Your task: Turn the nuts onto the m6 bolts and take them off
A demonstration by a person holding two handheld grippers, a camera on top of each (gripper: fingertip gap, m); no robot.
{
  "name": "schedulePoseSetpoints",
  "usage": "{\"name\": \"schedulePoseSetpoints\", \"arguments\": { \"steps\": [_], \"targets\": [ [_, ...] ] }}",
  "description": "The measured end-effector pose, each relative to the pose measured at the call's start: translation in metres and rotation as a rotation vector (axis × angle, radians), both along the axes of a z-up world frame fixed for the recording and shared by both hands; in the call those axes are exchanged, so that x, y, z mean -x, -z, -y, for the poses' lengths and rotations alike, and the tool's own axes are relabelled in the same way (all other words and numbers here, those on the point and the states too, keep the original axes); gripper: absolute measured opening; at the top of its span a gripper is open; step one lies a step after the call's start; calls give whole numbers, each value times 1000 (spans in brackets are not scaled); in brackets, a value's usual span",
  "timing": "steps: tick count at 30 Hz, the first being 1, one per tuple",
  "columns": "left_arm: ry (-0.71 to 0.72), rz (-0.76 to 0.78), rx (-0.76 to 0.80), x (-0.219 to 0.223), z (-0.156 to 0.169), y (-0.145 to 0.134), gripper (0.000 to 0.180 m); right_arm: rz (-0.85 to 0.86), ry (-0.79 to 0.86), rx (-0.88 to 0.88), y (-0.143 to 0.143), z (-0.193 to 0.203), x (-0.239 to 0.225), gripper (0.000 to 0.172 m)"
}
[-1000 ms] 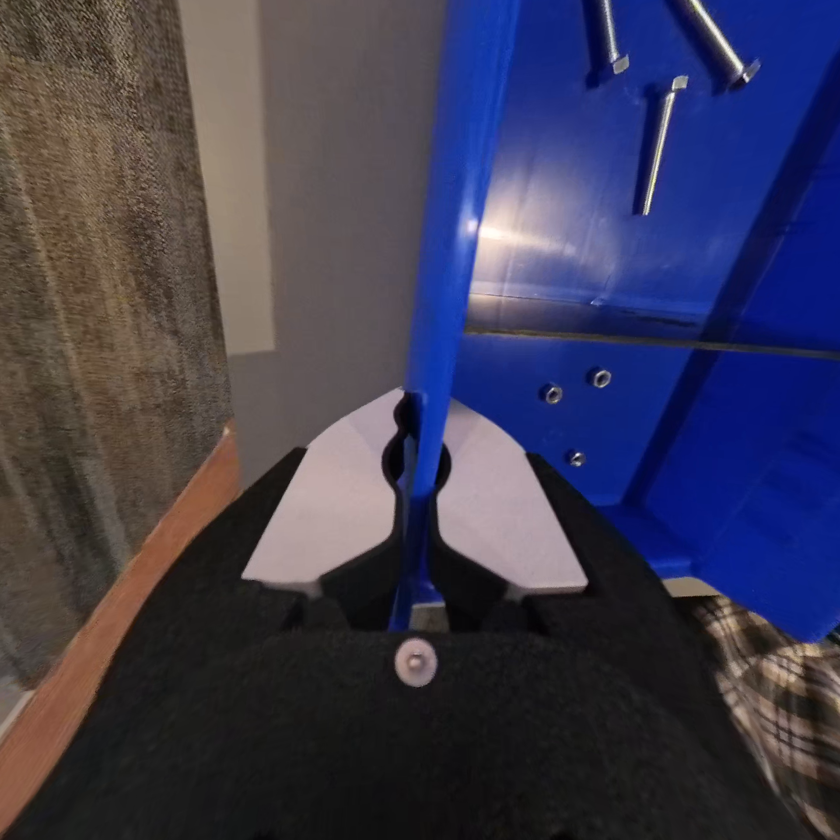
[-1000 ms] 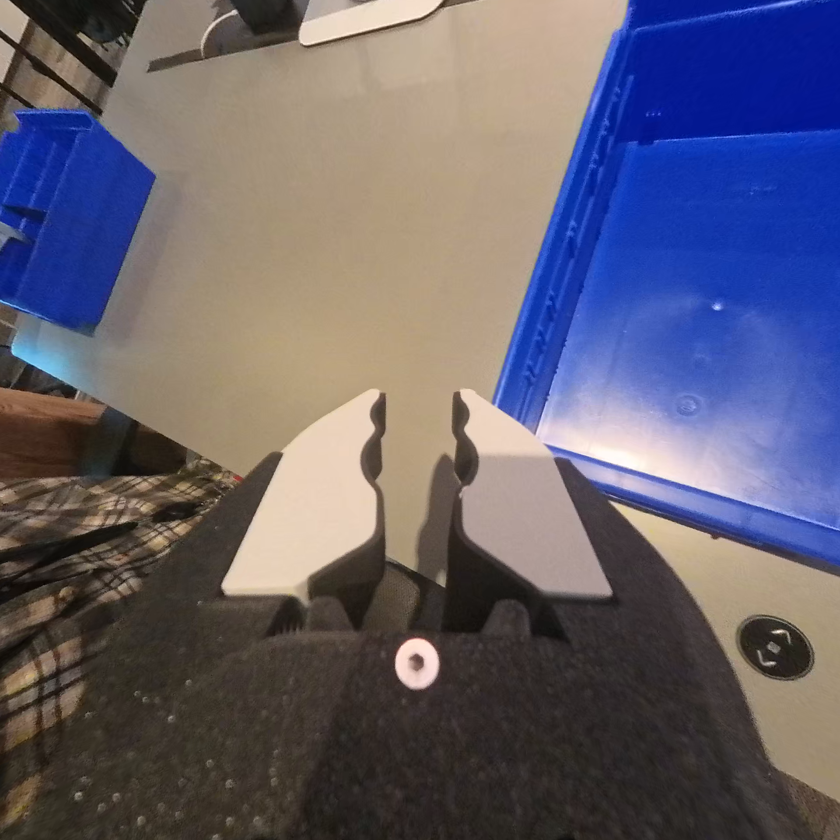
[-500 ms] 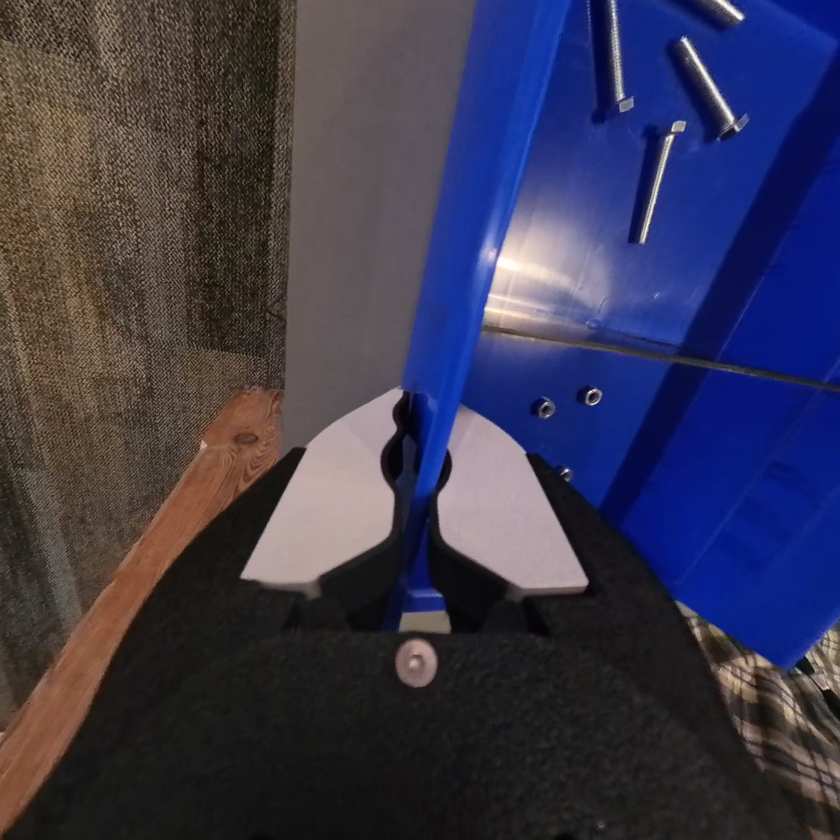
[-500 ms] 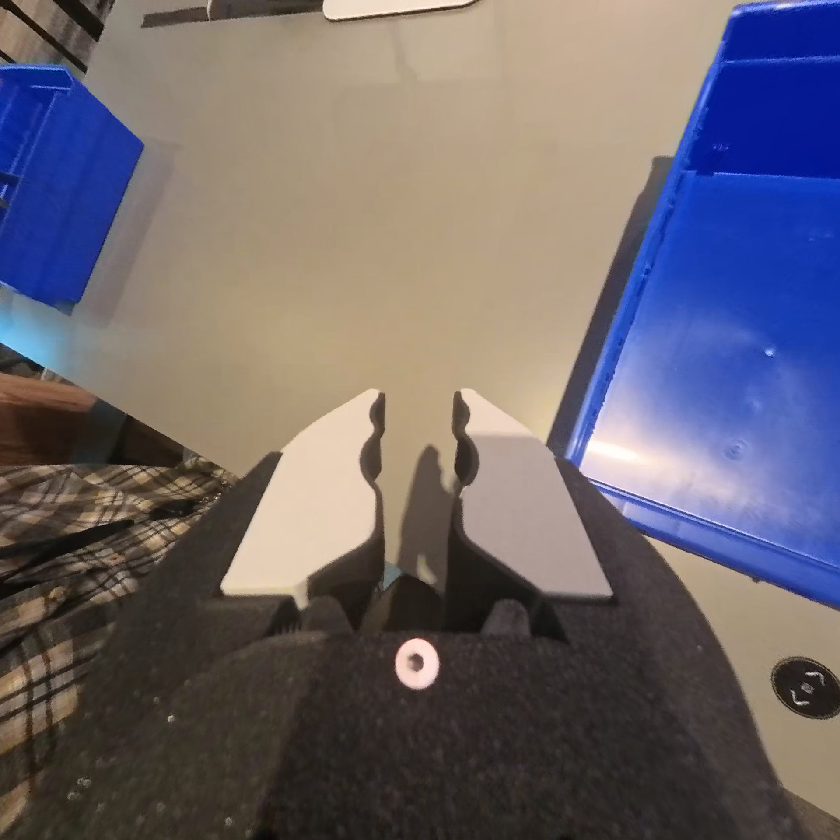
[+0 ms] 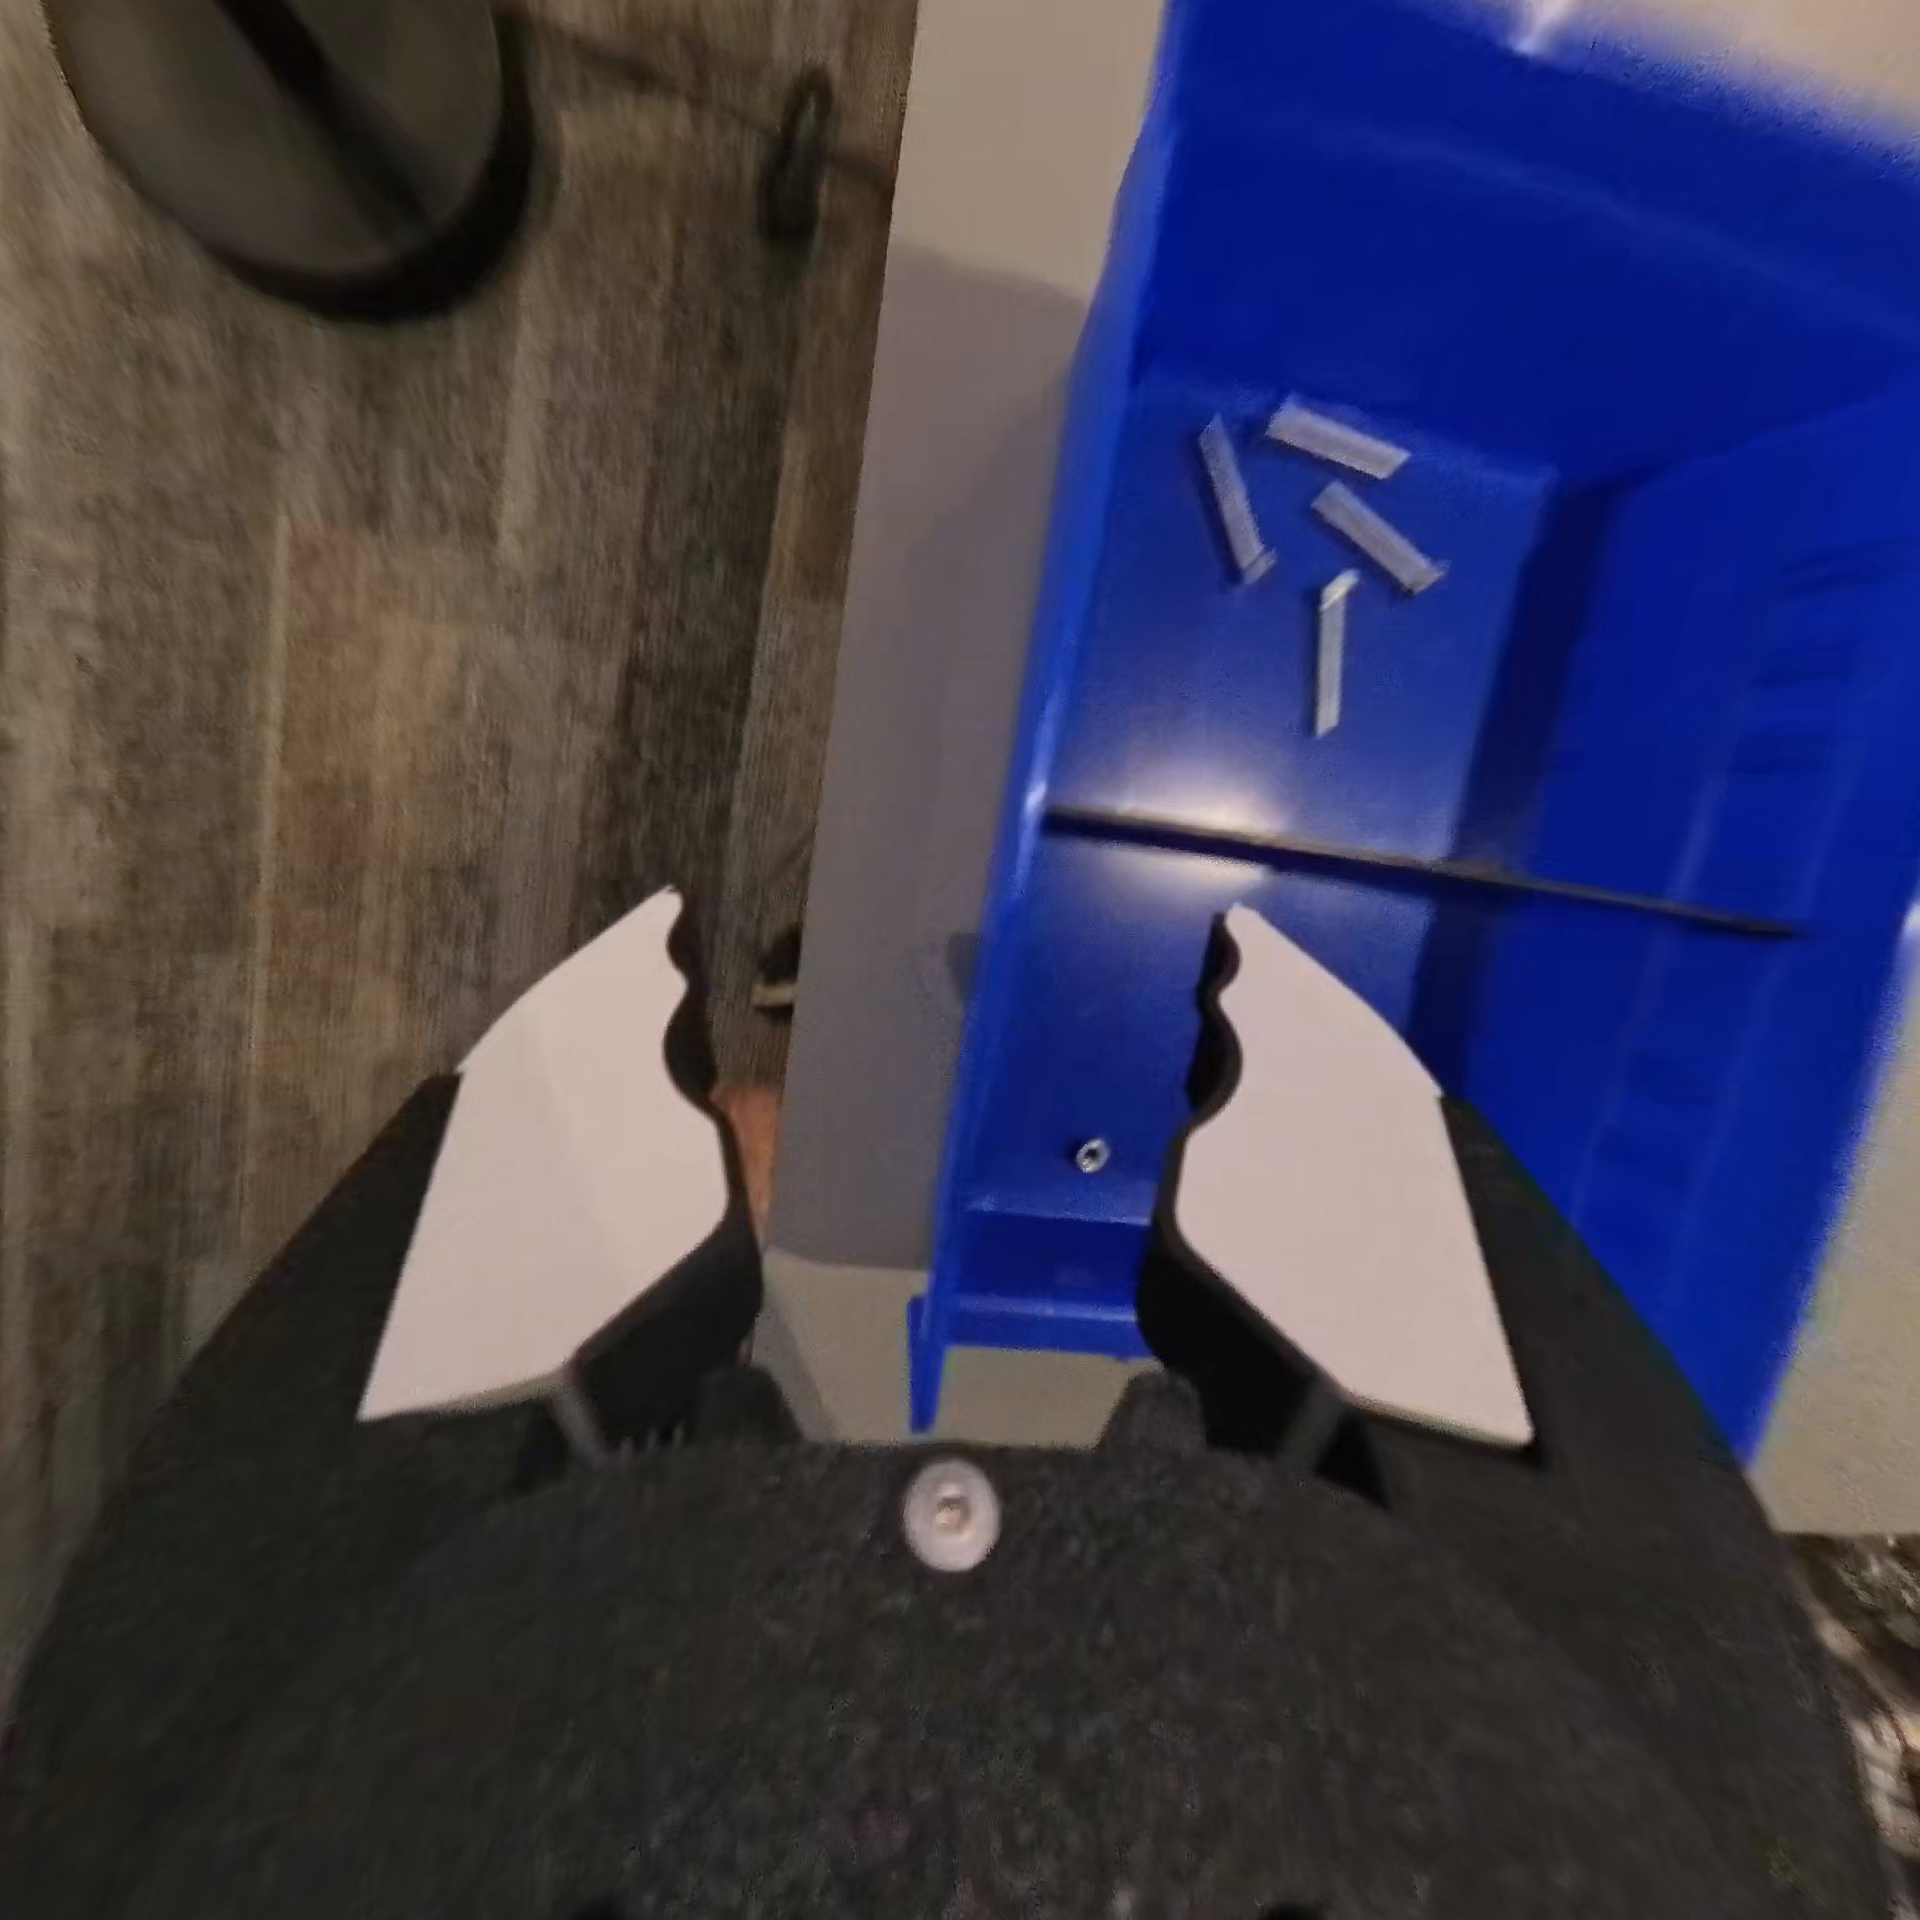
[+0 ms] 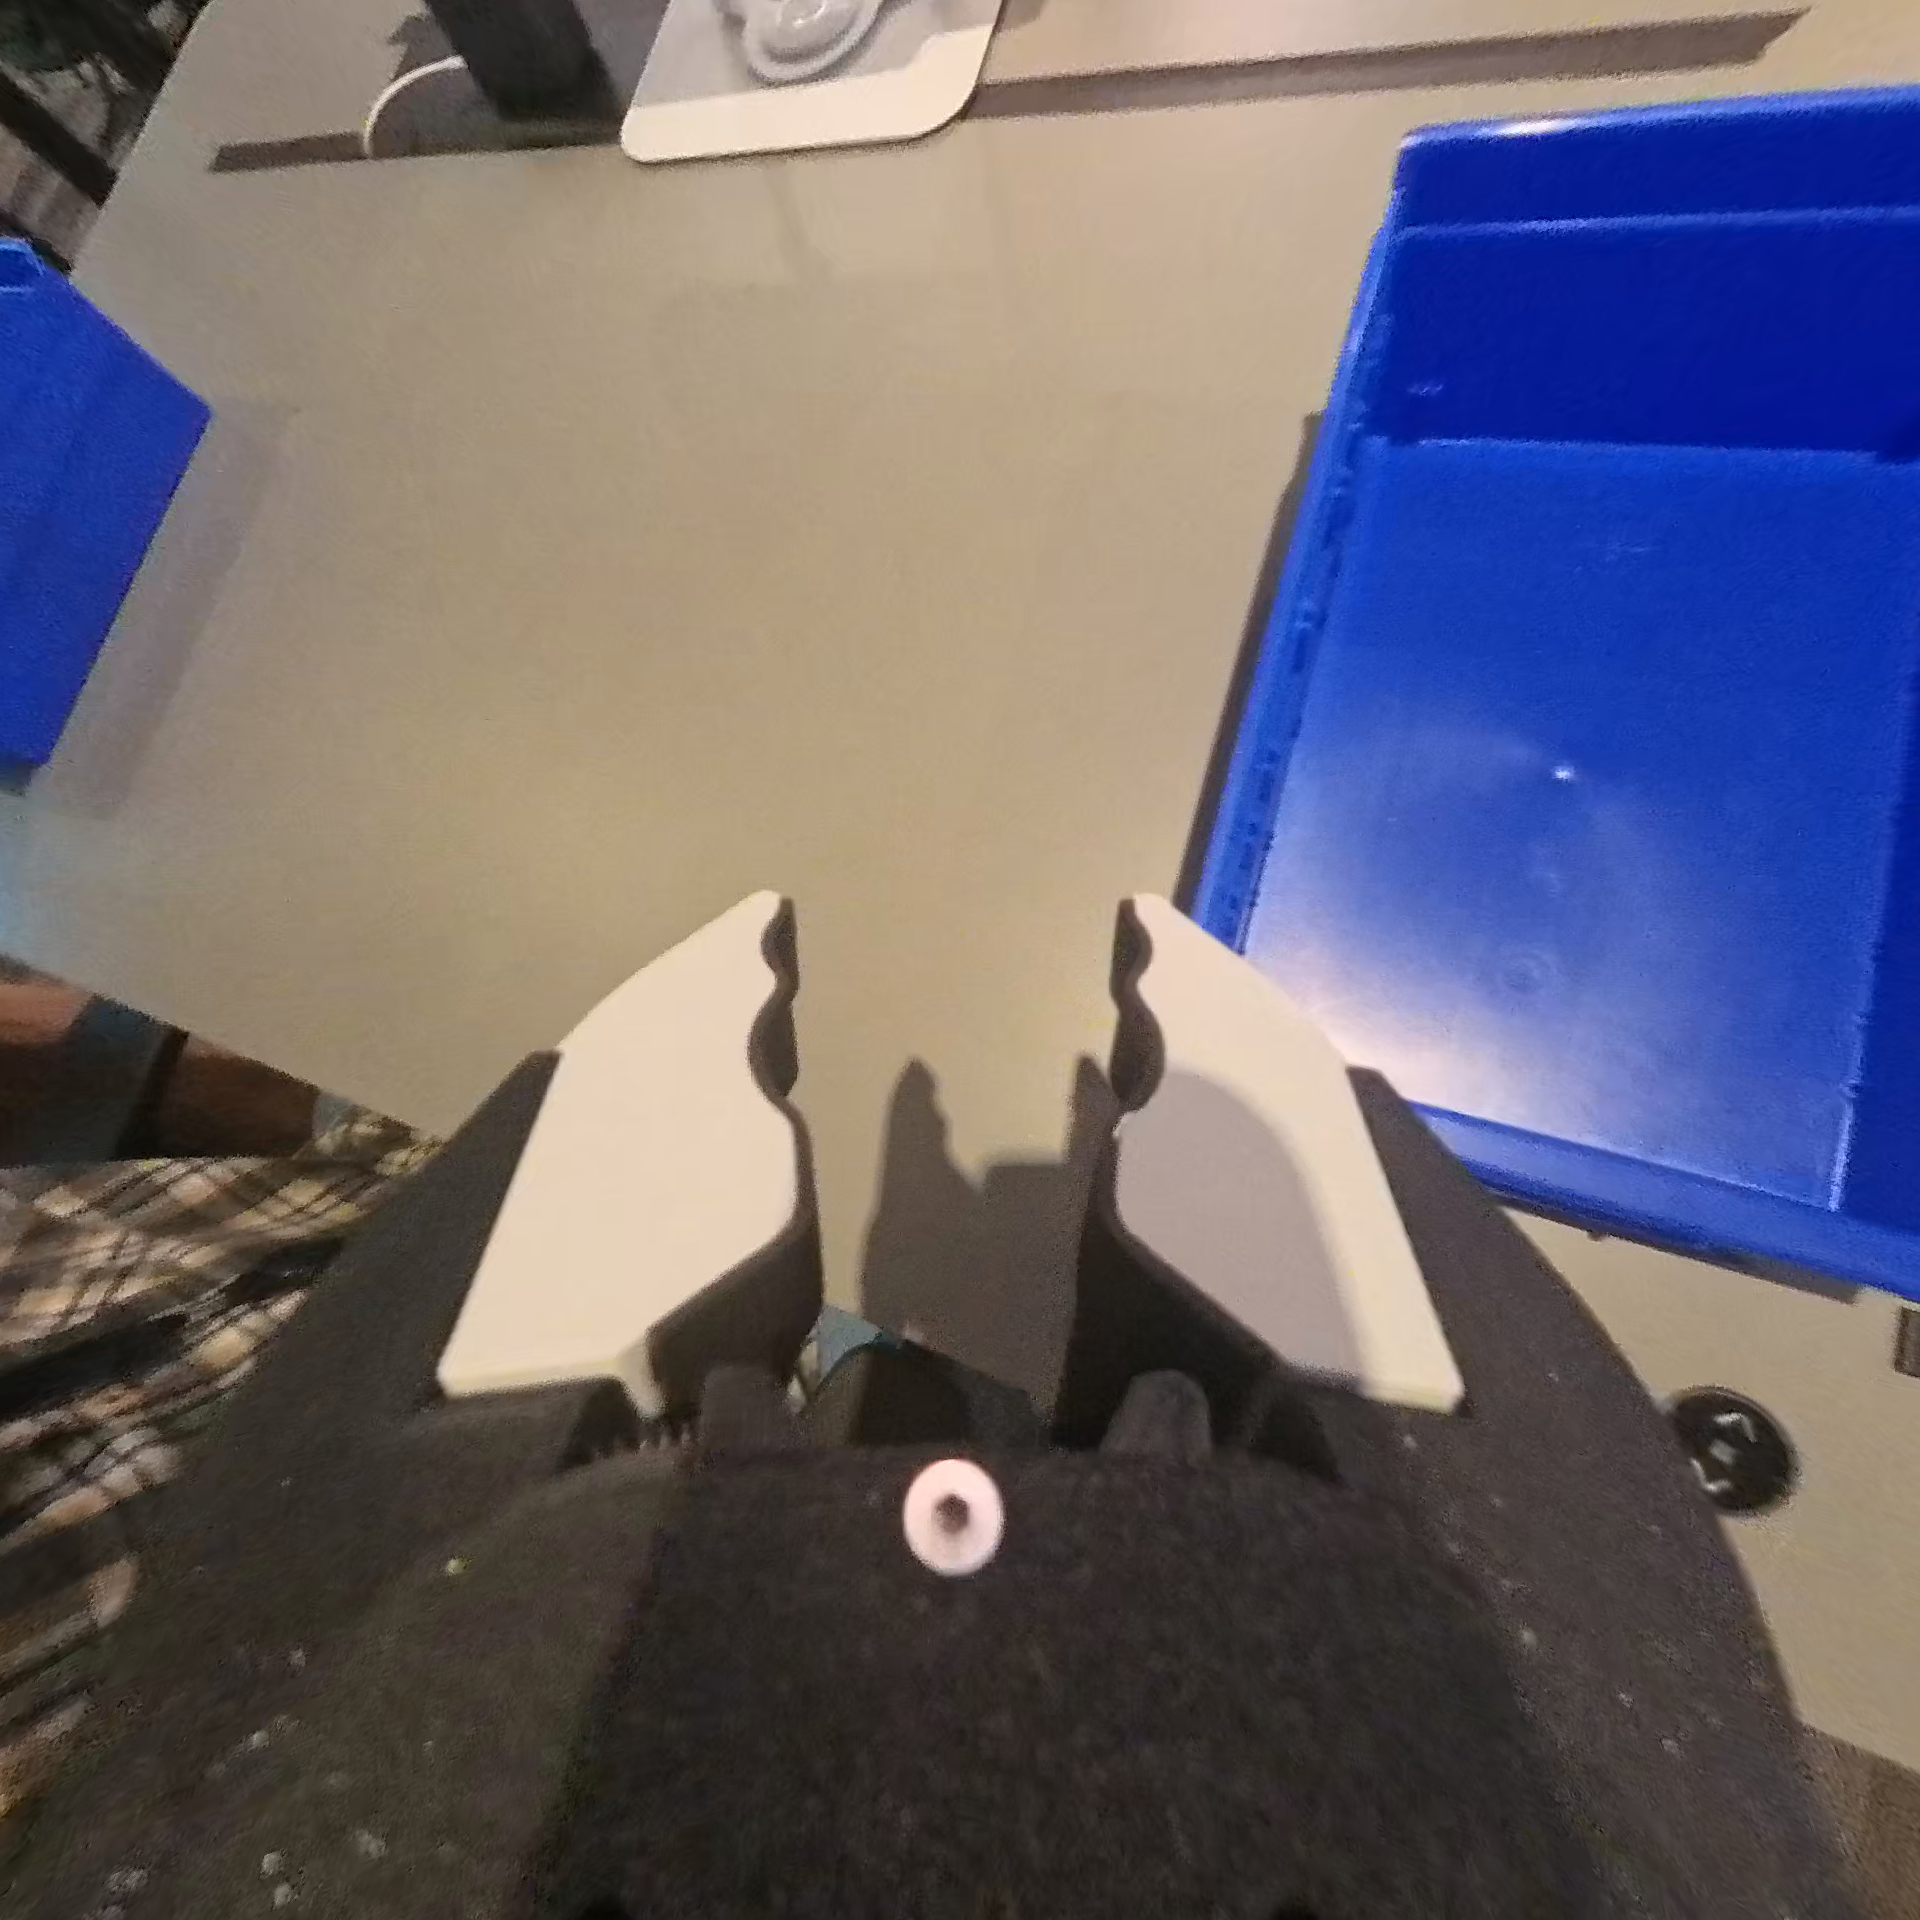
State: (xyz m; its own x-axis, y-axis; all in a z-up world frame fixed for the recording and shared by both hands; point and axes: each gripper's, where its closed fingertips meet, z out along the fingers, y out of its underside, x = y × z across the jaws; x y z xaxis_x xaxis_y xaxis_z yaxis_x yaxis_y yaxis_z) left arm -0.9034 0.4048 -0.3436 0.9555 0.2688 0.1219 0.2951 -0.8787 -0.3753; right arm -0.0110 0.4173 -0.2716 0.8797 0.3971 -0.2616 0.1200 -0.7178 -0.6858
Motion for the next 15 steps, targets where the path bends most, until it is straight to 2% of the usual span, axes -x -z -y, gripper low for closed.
{"name": "schedulePoseSetpoints", "arguments": {
  "steps": [5,9,12,15],
  "targets": [
    [45,-47,-401,-32,-28,-106,100,23,60,-88,-11,-3,-11,72],
    [175,-62,-730,-107,-36,-186,102,75,108,-189,-25,-7,-14,88],
    [287,-43,-897,-180,-28,-217,110,85,131,-289,-41,-8,-10,91],
    [382,5,-1026,-250,-16,-230,109,87,132,-389,-59,-5,0,90]
  ]
}}
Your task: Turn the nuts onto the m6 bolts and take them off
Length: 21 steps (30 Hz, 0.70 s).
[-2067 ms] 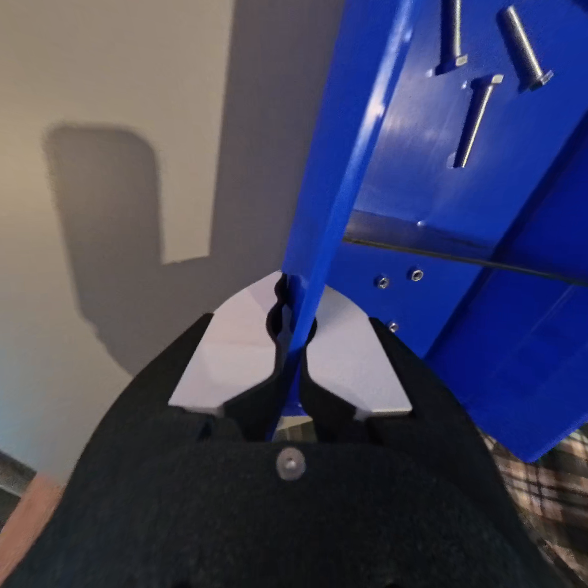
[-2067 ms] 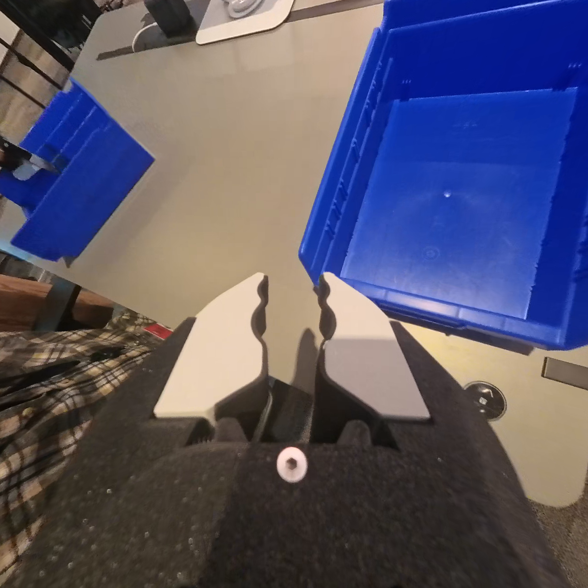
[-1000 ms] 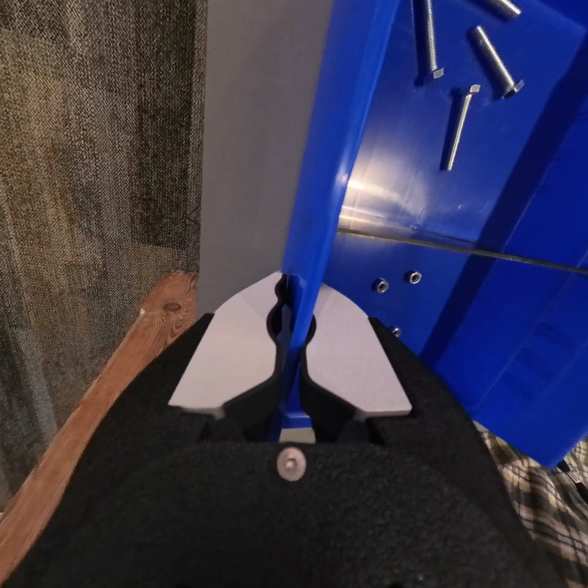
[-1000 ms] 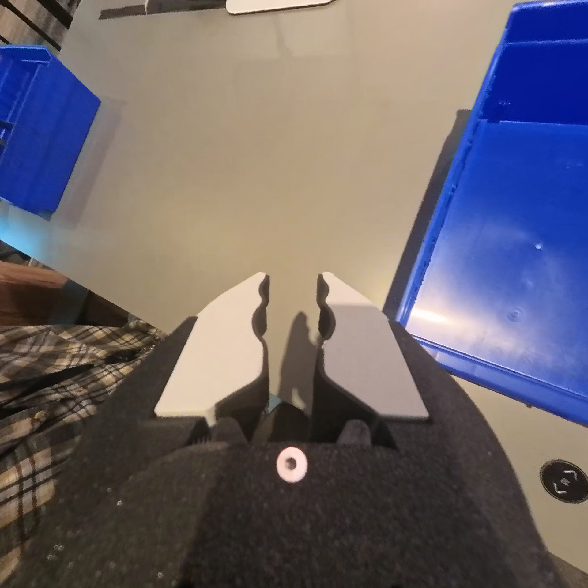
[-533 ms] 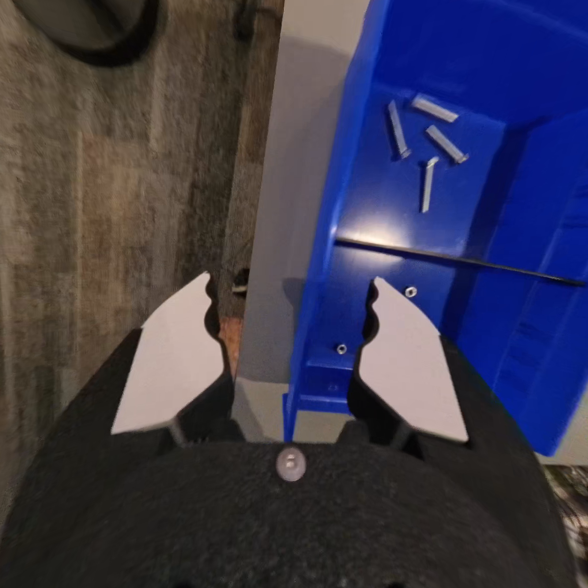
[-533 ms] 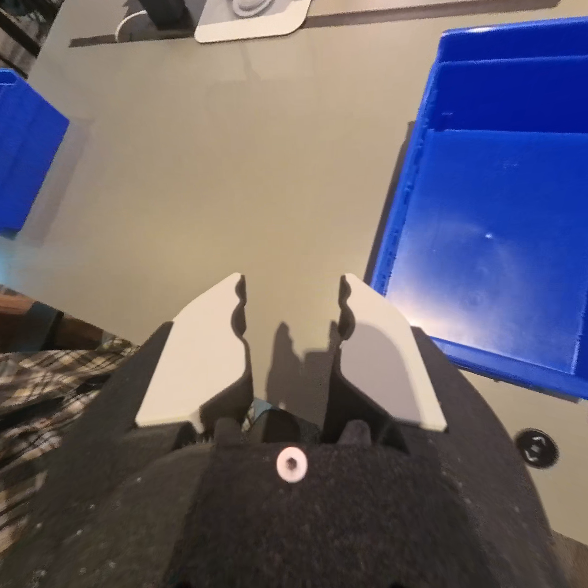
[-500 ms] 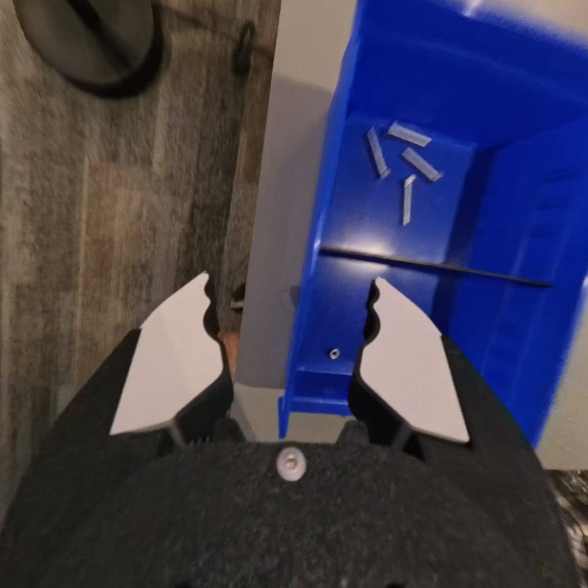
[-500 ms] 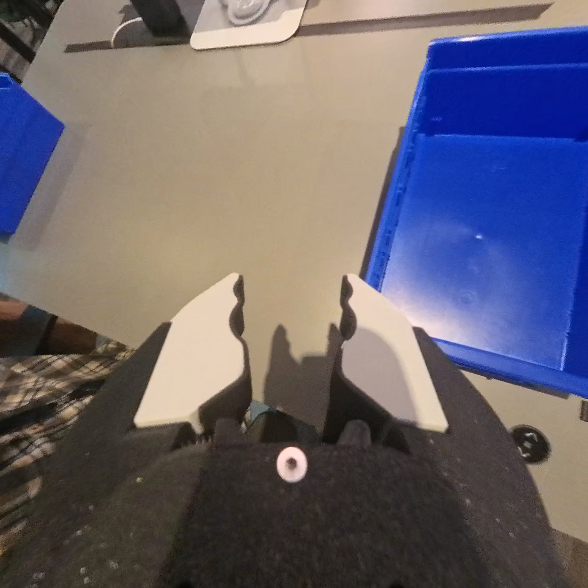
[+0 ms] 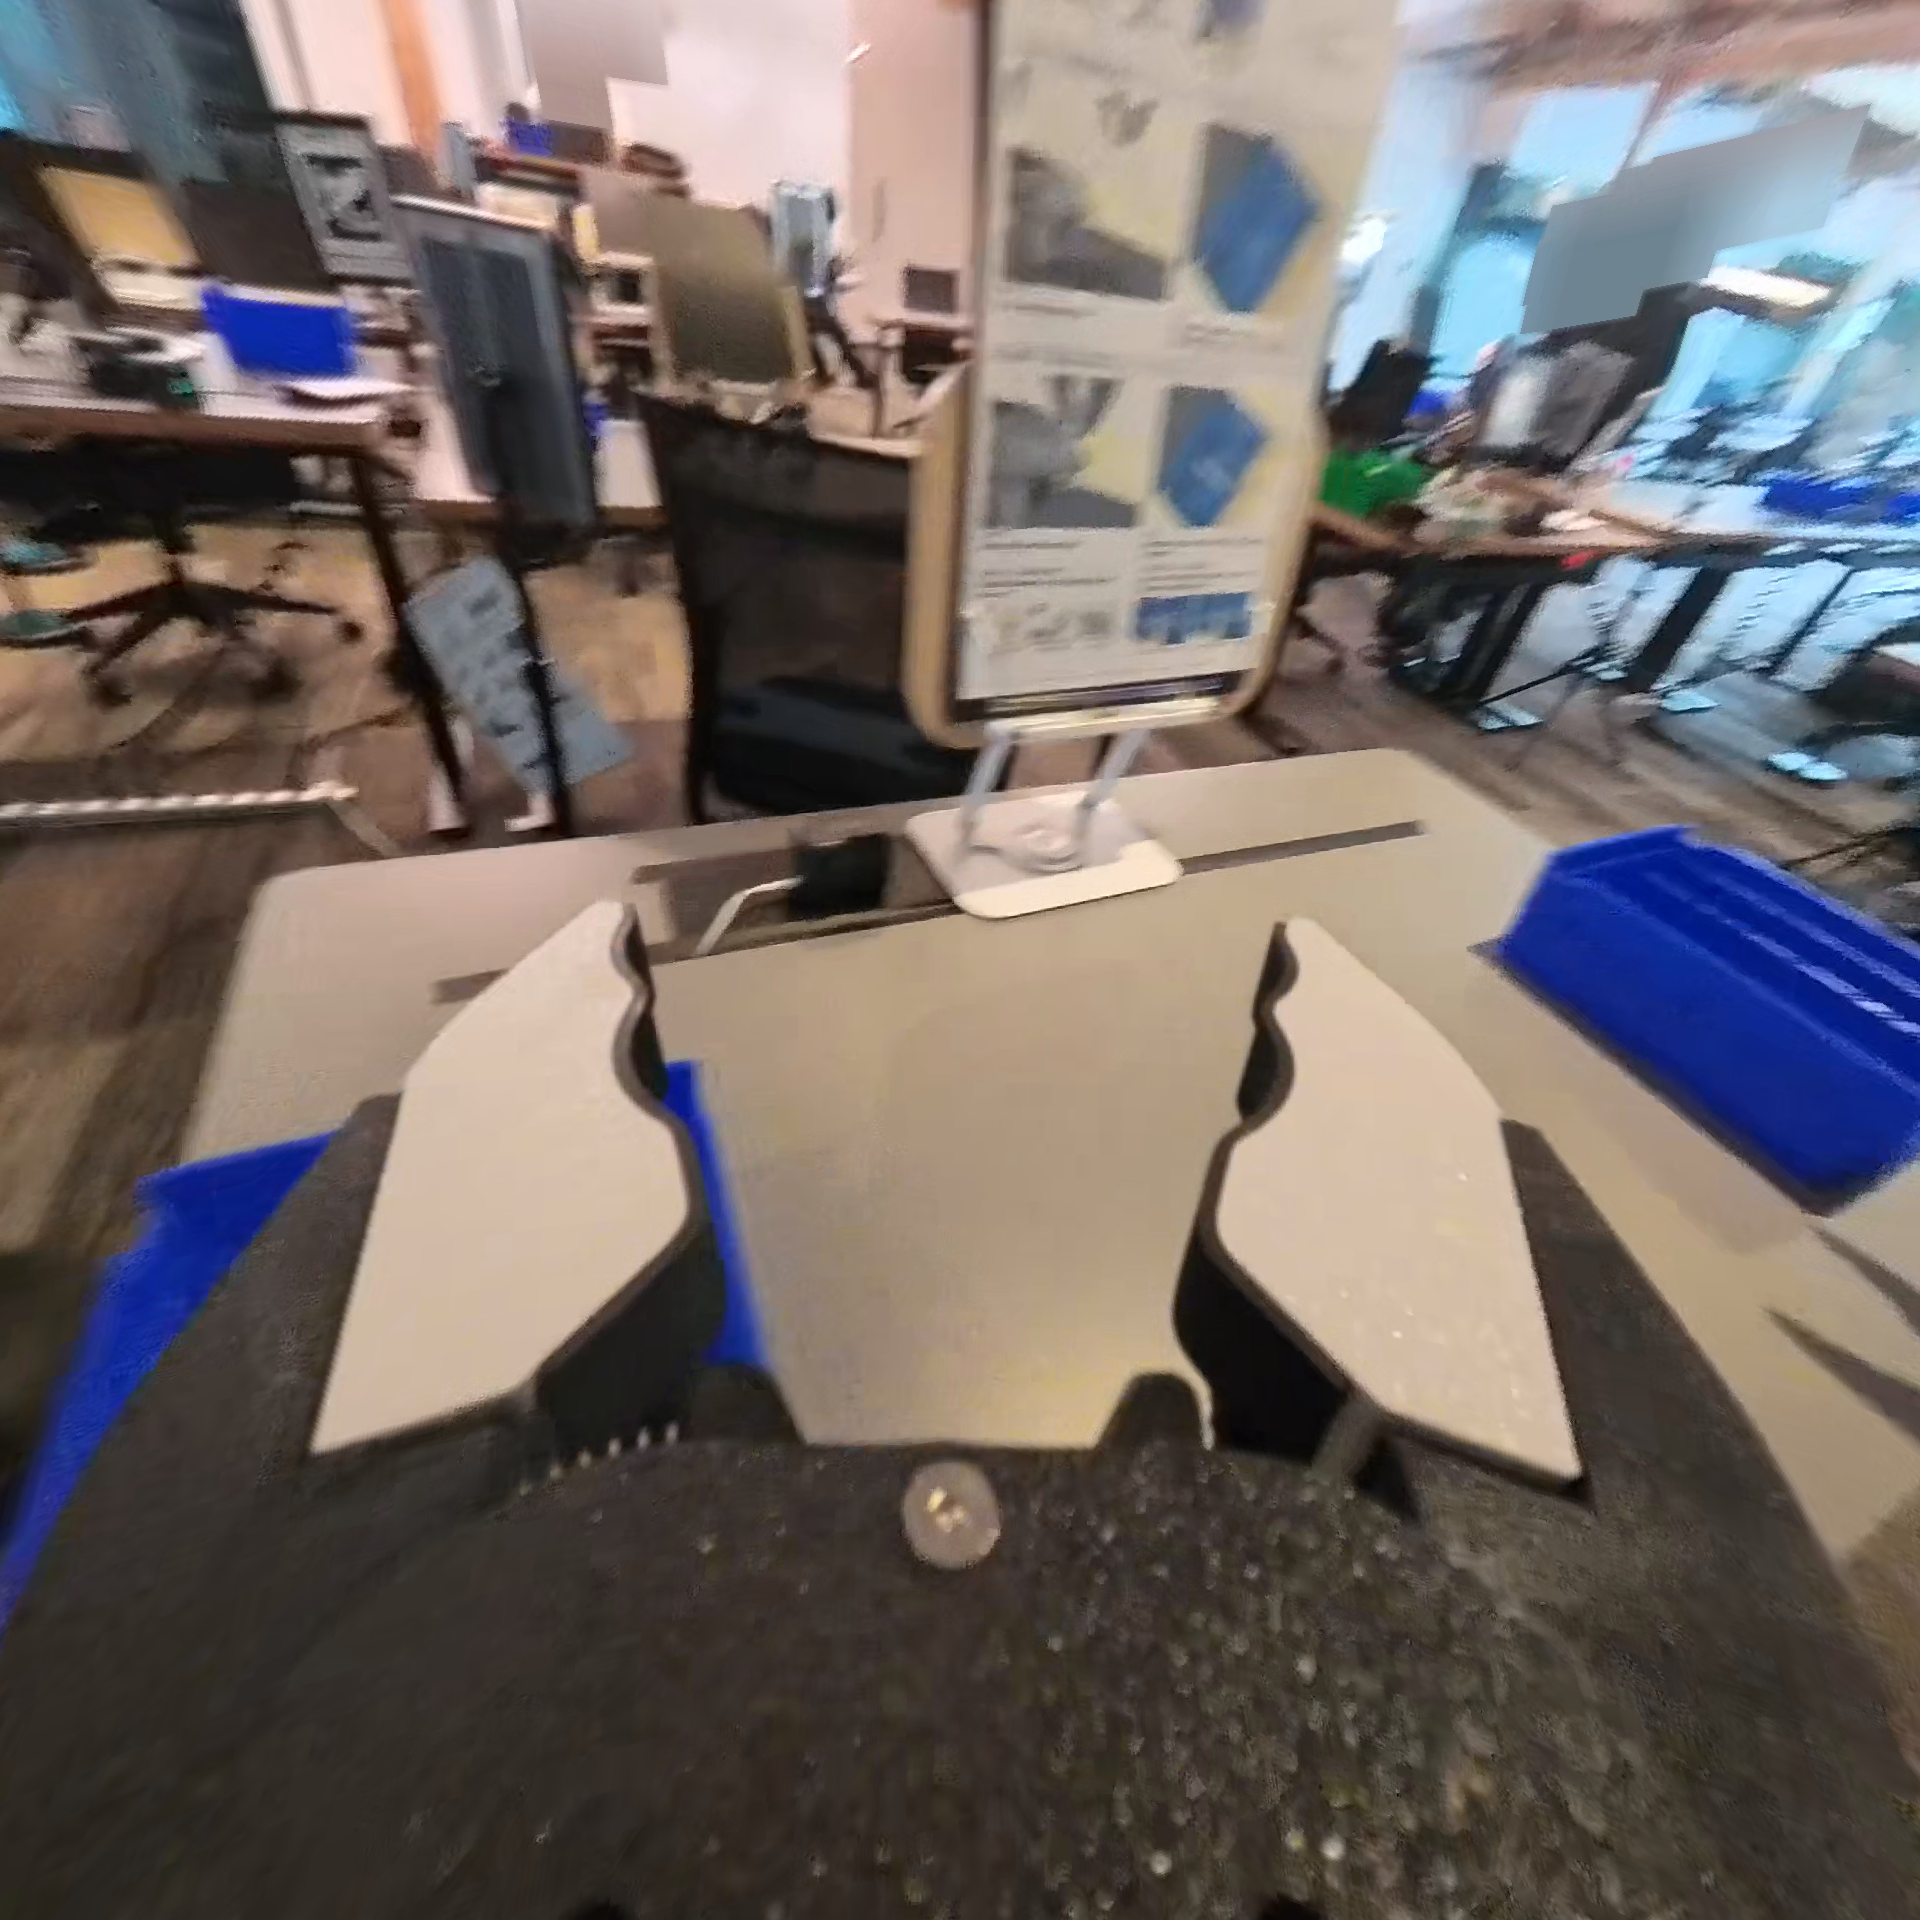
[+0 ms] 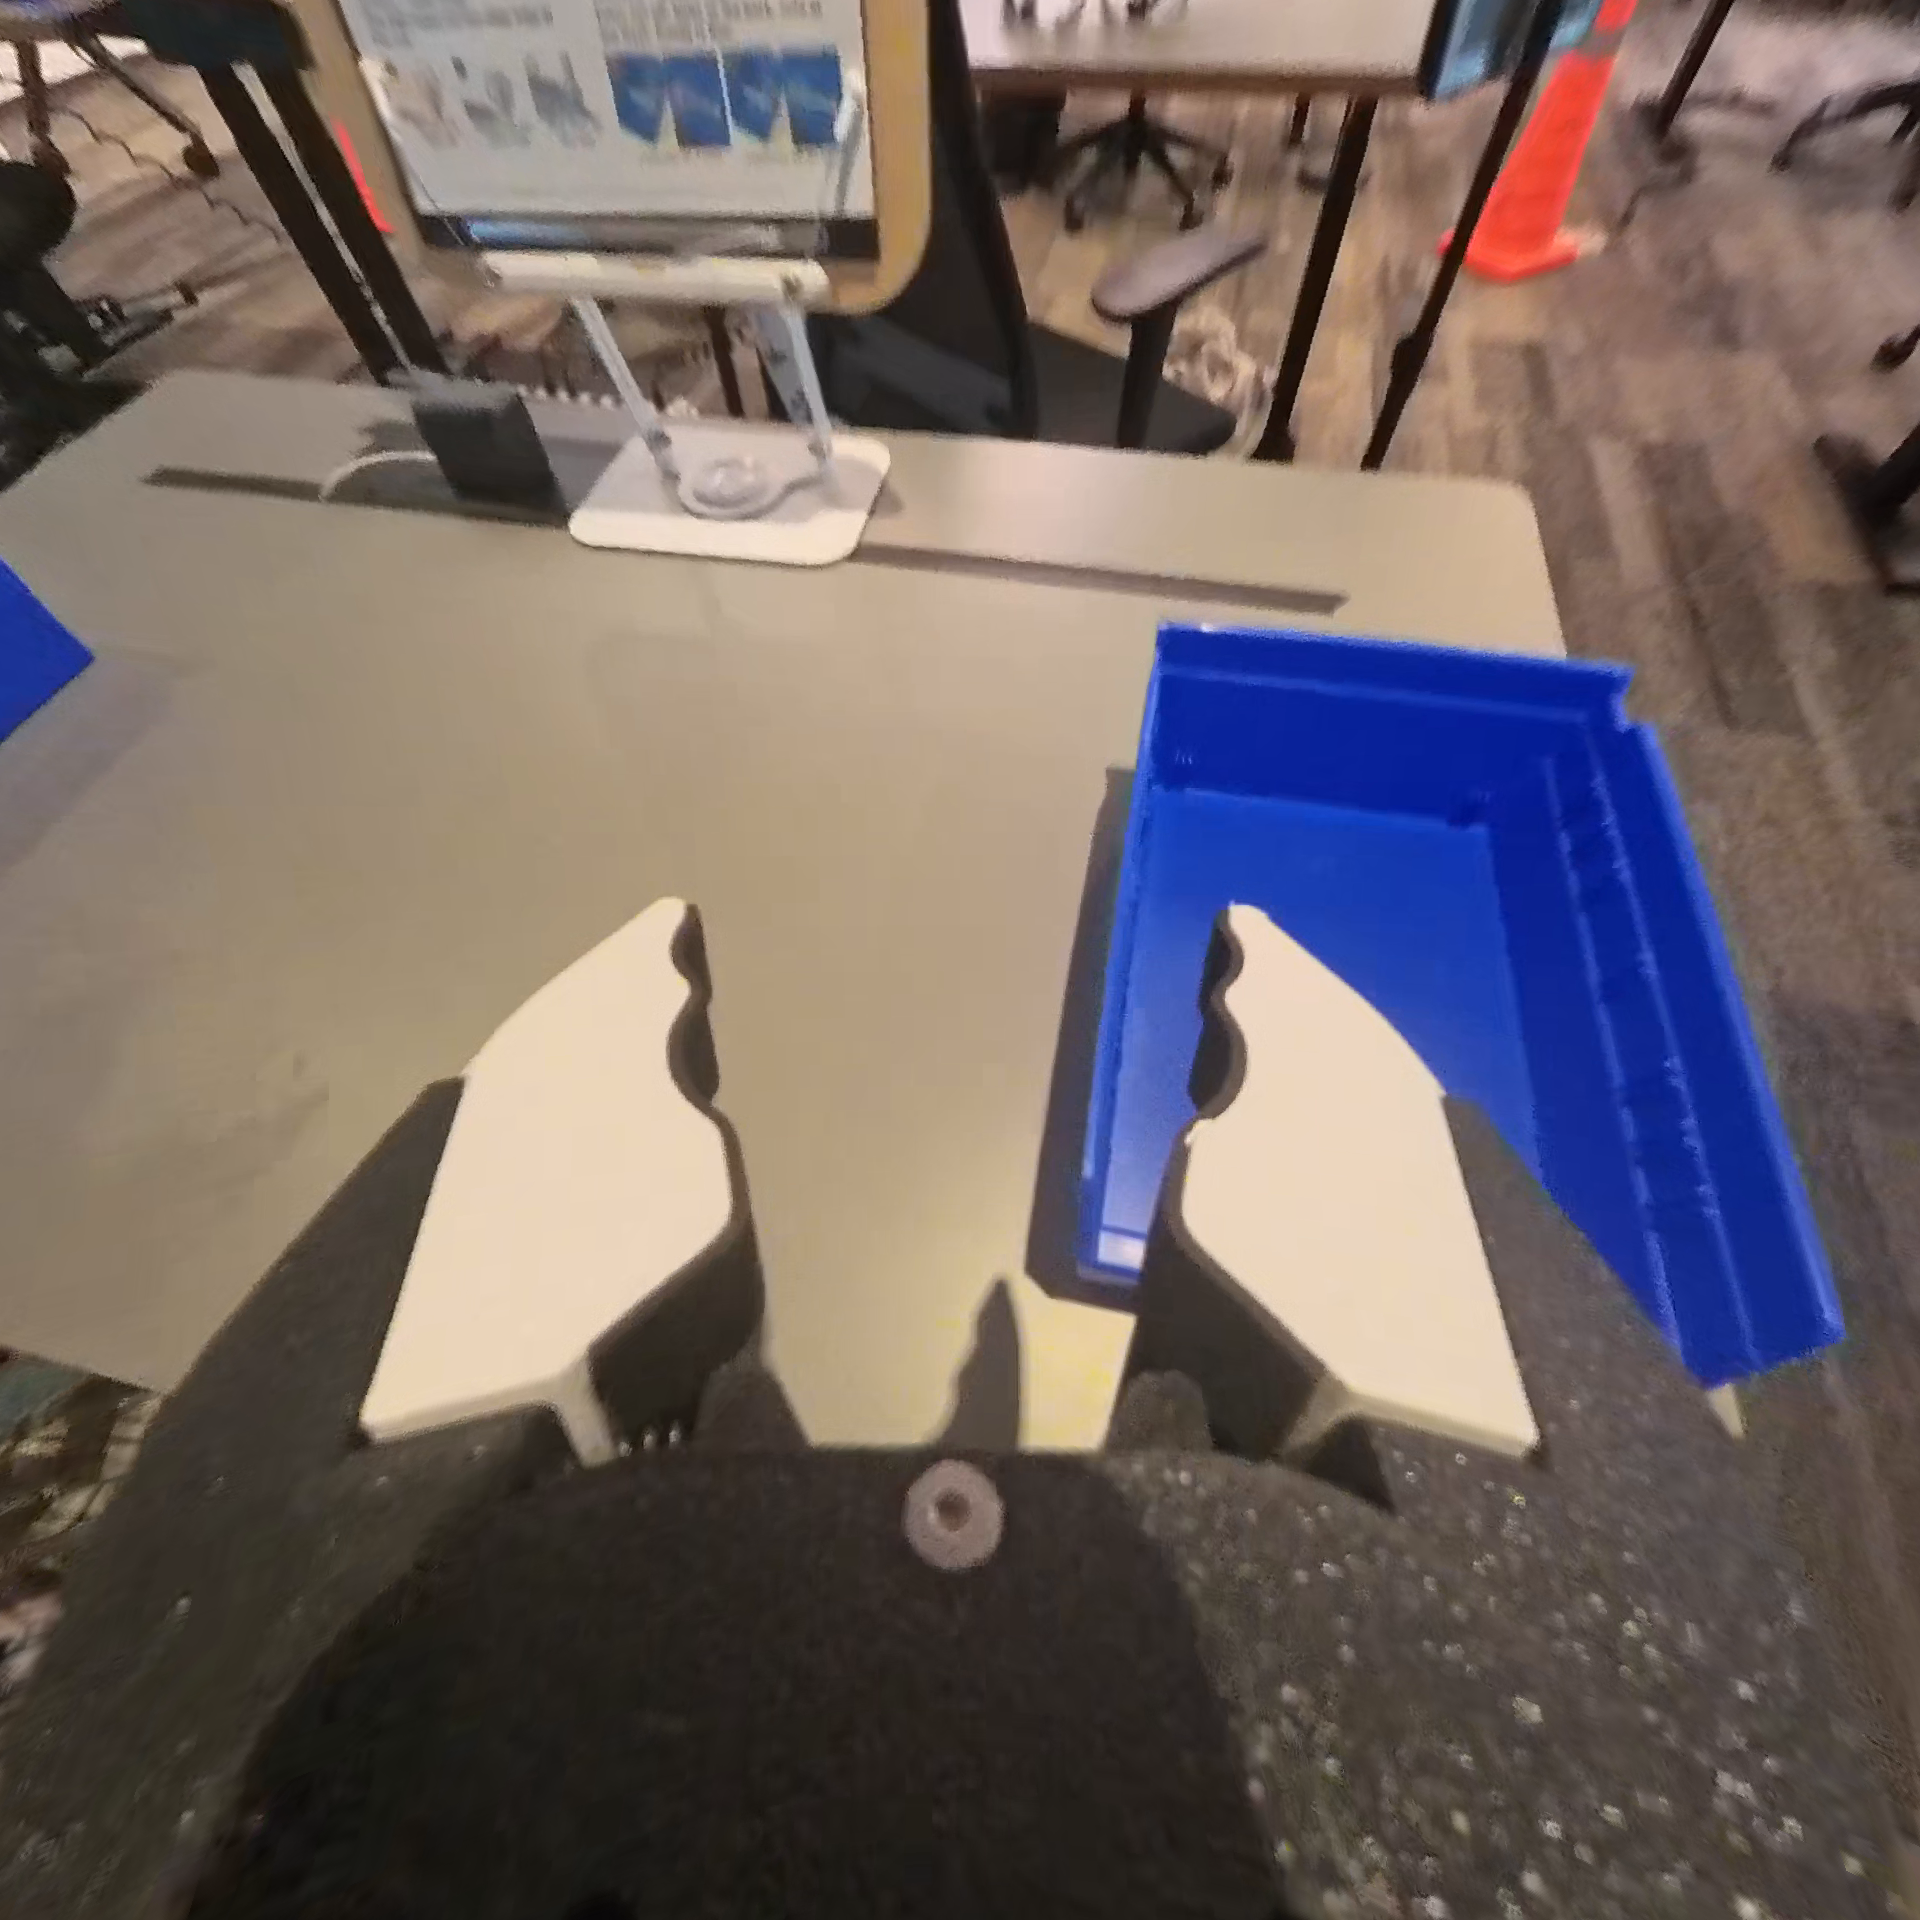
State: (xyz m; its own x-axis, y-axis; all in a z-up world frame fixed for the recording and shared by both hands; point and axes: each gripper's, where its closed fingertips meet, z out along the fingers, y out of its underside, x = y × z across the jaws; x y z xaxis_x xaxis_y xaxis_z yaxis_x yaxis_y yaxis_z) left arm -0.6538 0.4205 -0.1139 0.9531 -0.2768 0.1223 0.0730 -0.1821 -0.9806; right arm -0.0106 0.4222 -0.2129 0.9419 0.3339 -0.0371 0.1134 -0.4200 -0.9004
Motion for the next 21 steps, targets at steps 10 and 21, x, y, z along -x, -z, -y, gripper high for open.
{"name": "schedulePoseSetpoints", "arguments": {
  "steps": [10,21],
  "targets": [
    [188,100,174,-137,2,85,118,37,-19,-35,-16,-1,40,90],
    [91,32,442,-138,-30,200,116,-24,-50,144,70,-46,97,90]
  ]
}}
